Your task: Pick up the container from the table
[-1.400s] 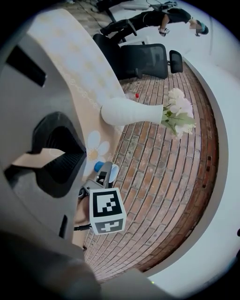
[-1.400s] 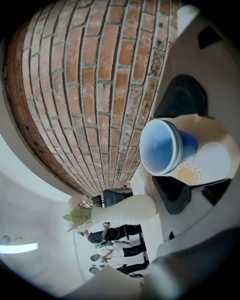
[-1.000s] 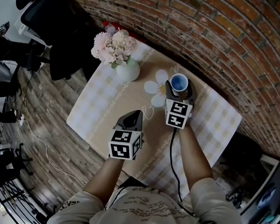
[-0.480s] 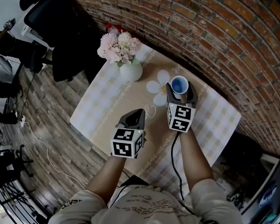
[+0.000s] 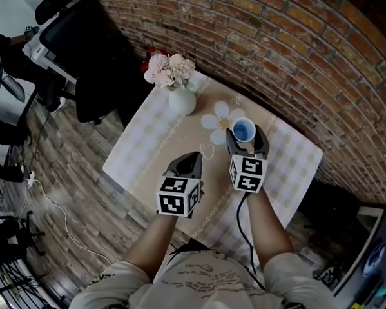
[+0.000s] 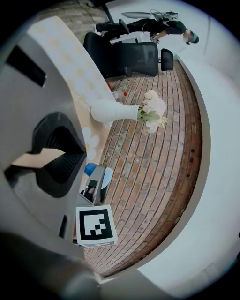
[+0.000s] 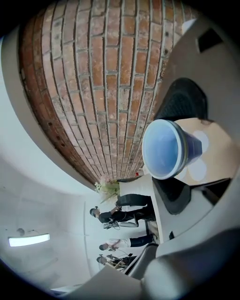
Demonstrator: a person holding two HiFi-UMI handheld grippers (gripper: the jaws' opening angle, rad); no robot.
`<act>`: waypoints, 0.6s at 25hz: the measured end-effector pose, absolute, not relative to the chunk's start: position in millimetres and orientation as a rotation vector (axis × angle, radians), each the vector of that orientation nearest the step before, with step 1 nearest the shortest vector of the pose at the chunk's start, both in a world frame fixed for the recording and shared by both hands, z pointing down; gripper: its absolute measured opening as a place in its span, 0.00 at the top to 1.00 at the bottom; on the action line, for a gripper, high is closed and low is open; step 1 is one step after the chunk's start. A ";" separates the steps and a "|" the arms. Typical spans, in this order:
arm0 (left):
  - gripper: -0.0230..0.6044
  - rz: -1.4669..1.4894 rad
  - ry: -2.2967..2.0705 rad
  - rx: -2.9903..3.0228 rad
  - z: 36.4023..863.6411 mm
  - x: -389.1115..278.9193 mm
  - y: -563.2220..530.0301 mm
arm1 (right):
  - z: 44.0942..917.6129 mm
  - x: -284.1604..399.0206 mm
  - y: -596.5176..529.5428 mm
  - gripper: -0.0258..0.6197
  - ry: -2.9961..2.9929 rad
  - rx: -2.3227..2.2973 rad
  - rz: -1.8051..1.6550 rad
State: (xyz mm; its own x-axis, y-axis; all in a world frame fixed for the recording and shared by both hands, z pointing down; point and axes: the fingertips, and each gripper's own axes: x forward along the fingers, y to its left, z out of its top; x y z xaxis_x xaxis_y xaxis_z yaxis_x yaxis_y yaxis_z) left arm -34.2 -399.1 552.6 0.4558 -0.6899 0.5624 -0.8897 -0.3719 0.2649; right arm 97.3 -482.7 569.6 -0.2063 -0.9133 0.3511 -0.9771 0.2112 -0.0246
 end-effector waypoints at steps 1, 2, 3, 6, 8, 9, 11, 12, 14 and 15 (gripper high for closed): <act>0.96 0.486 -1.314 2.178 548.0 -34.6 -393.9 | 566.2 96.6 -474.8 0.40 -2.213 1.787 0.353; 0.96 0.480 -1.314 2.185 543.2 -34.7 -389.2 | 563.0 96.0 -467.0 0.40 -2.195 1.786 0.353; 0.96 0.472 -1.314 2.195 538.2 -34.5 -385.2 | 559.1 95.4 -458.9 0.40 -2.180 1.785 0.353; 0.96 0.450 -1.313 2.229 524.8 -32.3 -372.6 | 544.2 92.1 -429.7 0.40 -2.166 1.787 0.351; 0.96 0.439 -1.310 2.248 516.5 -30.2 -361.1 | 534.6 89.7 -407.6 0.40 -2.171 1.792 0.358; 0.96 0.433 -1.307 2.259 511.7 -28.7 -354.7 | 529.9 88.7 -396.9 0.40 -2.169 1.795 0.363; 0.96 0.423 -1.297 2.281 501.8 -25.2 -340.2 | 520.4 86.9 -375.8 0.40 -2.162 1.797 0.368; 0.96 0.418 -1.292 2.294 496.9 -23.3 -333.4 | 514.9 86.2 -366.2 0.40 -2.159 1.801 0.366; 0.96 0.403 -1.280 2.327 486.2 -19.0 -324.0 | 501.6 85.9 -351.2 0.40 -2.162 1.823 0.351; 0.96 0.396 -1.275 2.345 480.8 -16.9 -320.5 | 494.7 85.8 -344.7 0.40 -2.167 1.836 0.344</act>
